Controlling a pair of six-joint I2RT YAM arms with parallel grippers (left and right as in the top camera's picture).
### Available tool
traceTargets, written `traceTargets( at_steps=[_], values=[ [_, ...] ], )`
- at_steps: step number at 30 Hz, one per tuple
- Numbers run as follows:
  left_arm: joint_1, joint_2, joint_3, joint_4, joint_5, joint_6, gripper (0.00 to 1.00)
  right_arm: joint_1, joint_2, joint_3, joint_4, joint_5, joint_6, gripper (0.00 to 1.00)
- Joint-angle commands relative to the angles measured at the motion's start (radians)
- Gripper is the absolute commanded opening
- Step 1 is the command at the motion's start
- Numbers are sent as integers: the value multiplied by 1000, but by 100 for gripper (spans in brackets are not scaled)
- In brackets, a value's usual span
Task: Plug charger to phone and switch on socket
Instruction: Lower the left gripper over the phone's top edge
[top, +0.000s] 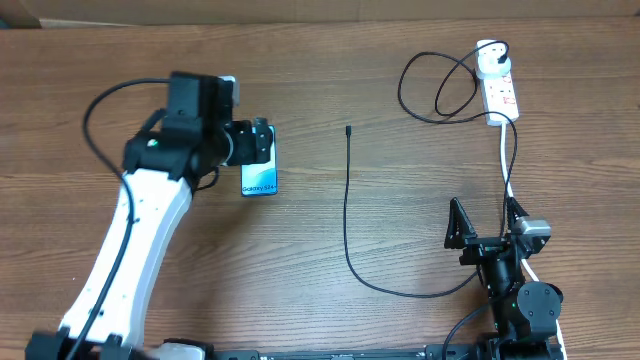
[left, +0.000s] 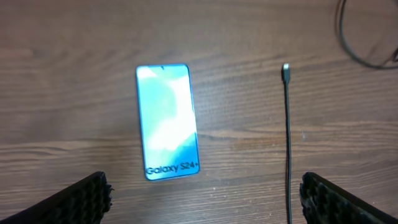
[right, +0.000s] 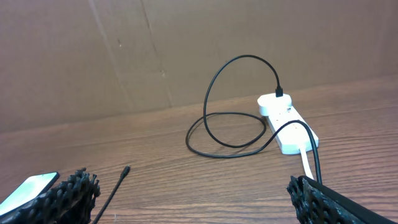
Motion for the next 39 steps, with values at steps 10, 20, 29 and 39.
traceTargets(
  at_steps=[10,20,29,39],
  values=[
    [-30,145,27,1,-14,-51,91,5,-5,-11,6,13,2,100],
    [-35,148,26,6,-11,-35,98,5,-5,-11,7,13,2,100],
    [-36,148,26,20,-14,-30,90,5,-5,-11,7,13,2,100],
    [-37,220,27,55,-75,-75,88,5,-5,-11,8,11,2,100]
  ],
)
